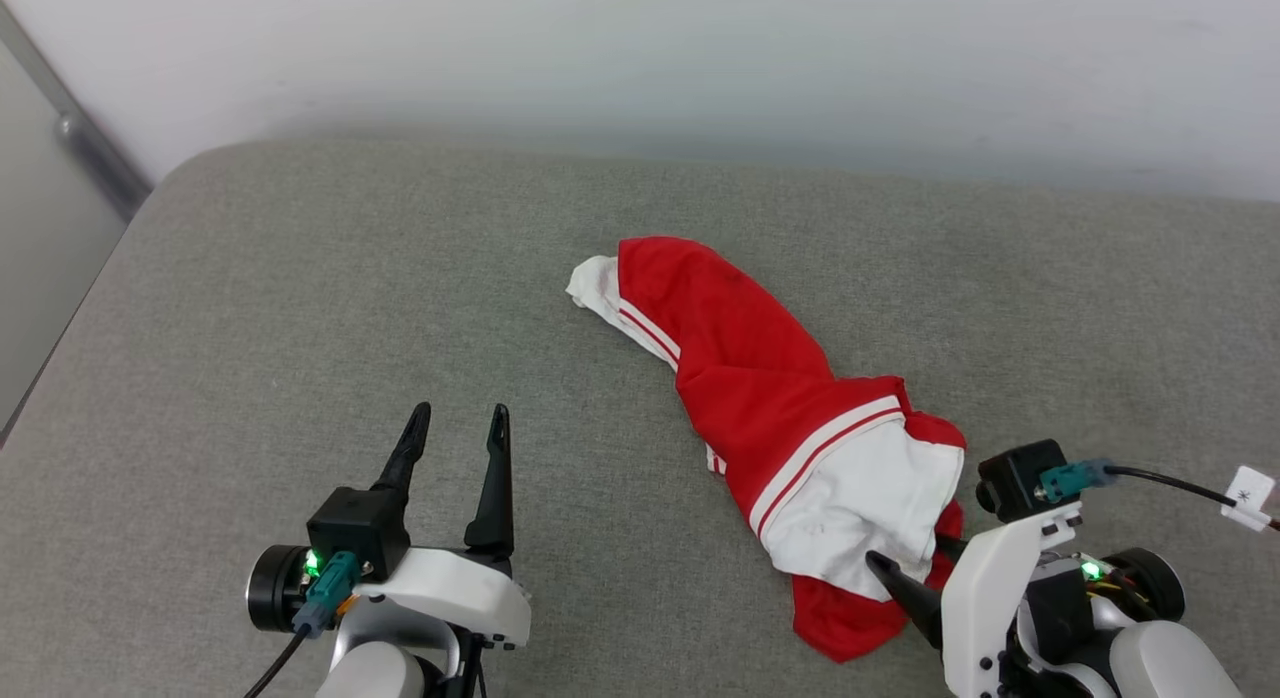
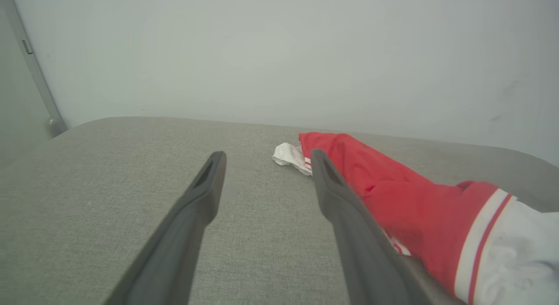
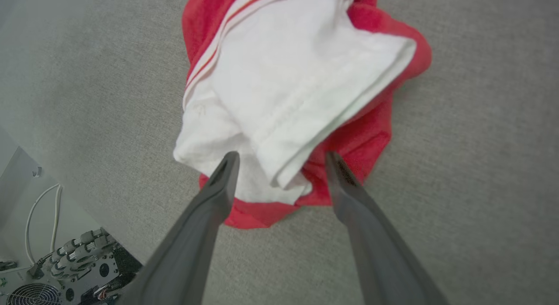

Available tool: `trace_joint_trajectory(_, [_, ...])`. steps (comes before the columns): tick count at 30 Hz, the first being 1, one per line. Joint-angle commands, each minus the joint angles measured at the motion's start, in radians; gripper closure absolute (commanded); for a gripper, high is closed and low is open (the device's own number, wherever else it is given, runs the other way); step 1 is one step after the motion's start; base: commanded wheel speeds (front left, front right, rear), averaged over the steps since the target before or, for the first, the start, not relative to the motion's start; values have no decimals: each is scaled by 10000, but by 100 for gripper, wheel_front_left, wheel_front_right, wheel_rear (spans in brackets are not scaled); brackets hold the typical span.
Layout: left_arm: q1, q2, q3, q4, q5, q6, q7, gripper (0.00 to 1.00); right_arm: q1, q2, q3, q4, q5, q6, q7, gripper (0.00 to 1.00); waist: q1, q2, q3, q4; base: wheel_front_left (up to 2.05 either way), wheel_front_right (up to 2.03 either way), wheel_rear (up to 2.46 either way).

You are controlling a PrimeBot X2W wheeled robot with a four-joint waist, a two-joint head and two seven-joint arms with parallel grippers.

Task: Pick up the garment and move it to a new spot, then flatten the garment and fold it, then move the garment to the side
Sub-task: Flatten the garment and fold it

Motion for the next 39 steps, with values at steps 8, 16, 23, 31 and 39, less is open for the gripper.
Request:
trace_joint_trajectory(8, [-97, -105, 175, 163, 95, -62, -63, 0, -524, -344, 443, -229, 505, -3, -178, 100, -1, 0, 113, -166, 0, 0, 0])
trace_joint_trajectory(16, [-84, -175, 359, 86, 186, -112, -64, 0, -898, -809, -516, -1407, 308, -5, -141, 100, -1, 0, 107, -784, 0, 0, 0])
trace_joint_trajectory(23, [-41, -226, 419, 136, 262, -161, -57, 0, -775, -730, -3108, -506, 105, -3, 288, 100, -1, 0, 209, -1115, 0, 0, 0])
trace_joint_trajectory(31, [-154, -271, 414, 255, 299, -239, -58, 0, -225, -11, -5366, 2326, -91, -5, -38, 100, -1, 0, 374, -1143, 0, 0, 0])
trace_joint_trajectory(39, [-23, -217, 495, 305, 286, -183, -58, 0, -278, 424, -5290, 3197, -148, -3, -1714, 0, -1, 0, 347, -1232, 0, 0, 0])
